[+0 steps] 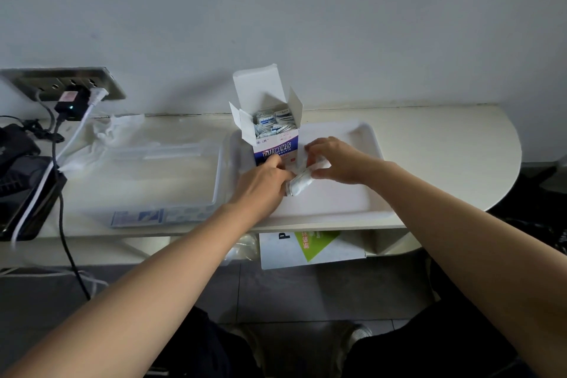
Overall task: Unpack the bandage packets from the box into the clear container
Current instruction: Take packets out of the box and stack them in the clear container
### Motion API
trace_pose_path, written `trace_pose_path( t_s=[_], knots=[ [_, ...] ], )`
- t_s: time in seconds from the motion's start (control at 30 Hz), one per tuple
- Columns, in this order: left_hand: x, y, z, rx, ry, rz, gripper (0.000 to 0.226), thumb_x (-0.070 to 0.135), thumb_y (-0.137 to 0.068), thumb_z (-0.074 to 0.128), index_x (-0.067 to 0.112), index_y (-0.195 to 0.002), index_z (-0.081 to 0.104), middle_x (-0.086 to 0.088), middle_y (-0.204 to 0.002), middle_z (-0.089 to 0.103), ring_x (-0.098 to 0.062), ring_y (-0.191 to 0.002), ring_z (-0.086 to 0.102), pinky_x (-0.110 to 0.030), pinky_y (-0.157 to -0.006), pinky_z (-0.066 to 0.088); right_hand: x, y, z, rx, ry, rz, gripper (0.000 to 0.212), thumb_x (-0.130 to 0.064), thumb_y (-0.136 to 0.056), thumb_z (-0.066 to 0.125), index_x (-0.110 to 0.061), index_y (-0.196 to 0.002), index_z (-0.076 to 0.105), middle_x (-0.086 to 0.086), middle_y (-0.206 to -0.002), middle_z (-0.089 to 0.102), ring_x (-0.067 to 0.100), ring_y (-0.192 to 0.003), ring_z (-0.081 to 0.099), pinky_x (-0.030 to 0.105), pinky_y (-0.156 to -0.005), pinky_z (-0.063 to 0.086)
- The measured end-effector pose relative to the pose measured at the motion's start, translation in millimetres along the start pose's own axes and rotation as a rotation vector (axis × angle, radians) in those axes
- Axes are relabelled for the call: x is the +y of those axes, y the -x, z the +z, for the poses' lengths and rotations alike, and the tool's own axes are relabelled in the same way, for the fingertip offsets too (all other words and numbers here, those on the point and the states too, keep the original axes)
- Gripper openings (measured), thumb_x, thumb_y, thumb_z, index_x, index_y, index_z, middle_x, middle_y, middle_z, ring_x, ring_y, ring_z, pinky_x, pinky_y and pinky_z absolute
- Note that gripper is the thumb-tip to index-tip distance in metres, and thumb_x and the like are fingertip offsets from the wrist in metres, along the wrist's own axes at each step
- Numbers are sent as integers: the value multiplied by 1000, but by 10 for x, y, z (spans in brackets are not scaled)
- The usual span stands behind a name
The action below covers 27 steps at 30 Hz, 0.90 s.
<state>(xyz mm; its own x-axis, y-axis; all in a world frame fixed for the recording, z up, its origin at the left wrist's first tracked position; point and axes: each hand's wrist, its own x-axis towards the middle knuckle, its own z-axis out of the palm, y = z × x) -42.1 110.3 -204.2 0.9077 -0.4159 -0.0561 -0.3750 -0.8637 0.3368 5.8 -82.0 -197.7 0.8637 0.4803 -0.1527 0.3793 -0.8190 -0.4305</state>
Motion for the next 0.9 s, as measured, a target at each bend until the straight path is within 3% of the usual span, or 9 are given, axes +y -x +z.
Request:
trace_pose_path(
  t_s=[0.17, 0.33, 0.47, 0.53, 0.73, 0.9],
  knots=[
    [-18, -17, 0, 18, -17, 1, 32, 16, -96, 43, 22, -120, 63, -2, -117, 52, -27, -100, 56, -38, -74, 51, -3, 0, 32, 30, -18, 46, 27, -18, -78, 75, -14, -102, 64, 5, -104, 53, 21, -89, 55, 31, -83, 46],
    [26, -25, 0, 48, 5, -43, 34, 22, -97, 38, 14, -125, 54, -5, -121, 53, -28, -100, 57, -39, -78, 50, -67, 8, 39, 14, -73, 136, 33, -14, -77, 73, -15, -108, 59, 2, -96, 55, 21, -88, 53, 31, -78, 45],
    [75, -24, 31, 67, 3, -36, 44, 42, -89, 53, 19, -126, 52, 0, -122, 53, -23, -103, 57, -39, -79, 52, -120, 62, -2, -3, -82, 153, 22, -12, -78, 70, -13, -98, 64, 2, -92, 59, 21, -84, 53, 30, -71, 46],
    [92, -47, 67, 53, -25, -47, 50, 42, -84, 61, 23, -129, 50, 1, -124, 53, -22, -107, 57, -37, -81, 51, -143, 103, -27, -3, -87, 147, 20, -9, -77, 69, -12, -96, 65, 1, -88, 57, 20, -81, 51, 27, -68, 42],
    [112, -116, 111, 120, 32, -120, 25, 30, -83, 65, 21, -106, 66, -1, -106, 64, -25, -98, 61, -27, -66, 39, -160, 194, -56, 10, -155, 145, 17, -5, -75, 70, -13, -90, 67, -1, -81, 60, 17, -74, 51, 18, -56, 38],
    [127, -89, 132, 107, 143, -77, 16, 29, -81, 70, 15, -87, 65, -5, -92, 63, -26, -88, 60, -28, -65, 40, -197, 236, 4, 8, -108, 135, 20, -12, -77, 72, -13, -96, 66, 0, -92, 54, 18, -85, 48, 28, -71, 40]
  ],
)
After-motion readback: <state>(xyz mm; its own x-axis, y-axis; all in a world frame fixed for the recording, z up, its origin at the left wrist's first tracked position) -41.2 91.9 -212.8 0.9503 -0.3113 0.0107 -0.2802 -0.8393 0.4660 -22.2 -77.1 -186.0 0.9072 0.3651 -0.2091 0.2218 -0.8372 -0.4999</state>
